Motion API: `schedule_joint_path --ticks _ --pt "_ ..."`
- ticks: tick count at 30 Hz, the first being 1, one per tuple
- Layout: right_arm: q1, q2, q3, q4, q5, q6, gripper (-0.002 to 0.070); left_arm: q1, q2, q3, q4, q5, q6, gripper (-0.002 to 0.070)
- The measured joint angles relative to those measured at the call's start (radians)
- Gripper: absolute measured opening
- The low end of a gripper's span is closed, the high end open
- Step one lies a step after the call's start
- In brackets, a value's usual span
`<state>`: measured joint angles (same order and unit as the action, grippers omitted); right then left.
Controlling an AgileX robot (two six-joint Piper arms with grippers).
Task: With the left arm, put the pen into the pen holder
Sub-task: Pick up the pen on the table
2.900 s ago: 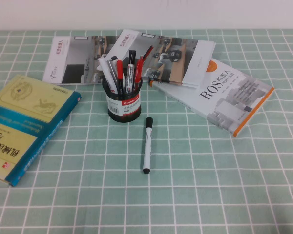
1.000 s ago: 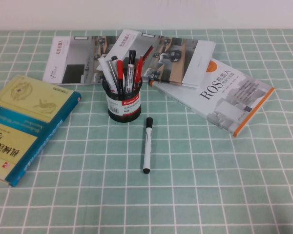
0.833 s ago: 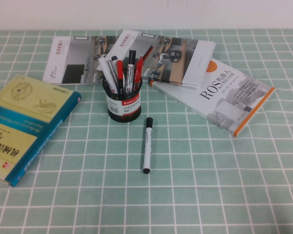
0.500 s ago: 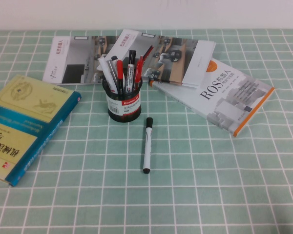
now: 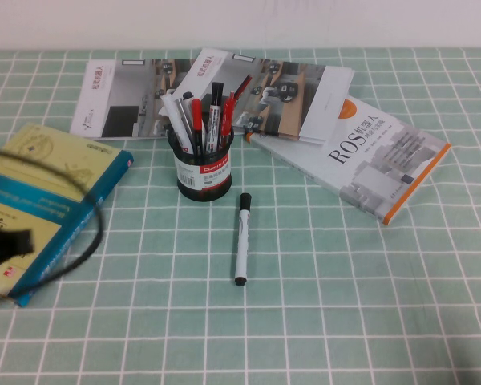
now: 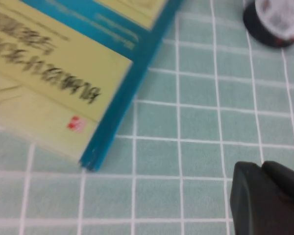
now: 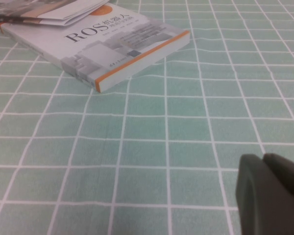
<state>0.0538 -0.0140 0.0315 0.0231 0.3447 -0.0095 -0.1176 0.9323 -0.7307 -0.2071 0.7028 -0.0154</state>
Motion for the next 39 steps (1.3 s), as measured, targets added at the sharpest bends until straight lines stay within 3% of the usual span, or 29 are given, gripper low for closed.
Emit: schedule_joint_path --ticks 3,10,20,25,27,32,39 --pt "0.000 0.000 0.000 0.000 0.000 0.000 -0.0020 -0.052 0.164 -0.101 -0.014 0.007 0.069 -0.0004" --pt "0.000 0.000 0.000 0.000 0.000 0.000 -0.0020 -0.268 0.523 -0.332 -0.016 0.000 0.096 -0.0003" --pt "0.000 0.000 0.000 0.000 0.000 0.000 -0.0020 -0.491 0.999 -0.801 0.110 0.218 -0.085 -0.0004" --pt "0.000 0.000 0.000 0.000 0.000 0.000 -0.0020 -0.526 1.124 -0.978 0.116 0.306 -0.099 0.0008" --pt "0.000 0.000 0.000 0.000 0.000 0.000 -0.0020 -0.529 1.150 -1.017 0.117 0.333 -0.086 0.0055" --pt "0.000 0.000 0.000 0.000 0.000 0.000 -0.0020 -0.537 1.180 -1.044 0.125 0.349 -0.103 0.0260" --pt "0.000 0.000 0.000 0.000 0.000 0.000 -0.0020 -0.537 1.223 -1.046 0.163 0.348 -0.183 0.0312"
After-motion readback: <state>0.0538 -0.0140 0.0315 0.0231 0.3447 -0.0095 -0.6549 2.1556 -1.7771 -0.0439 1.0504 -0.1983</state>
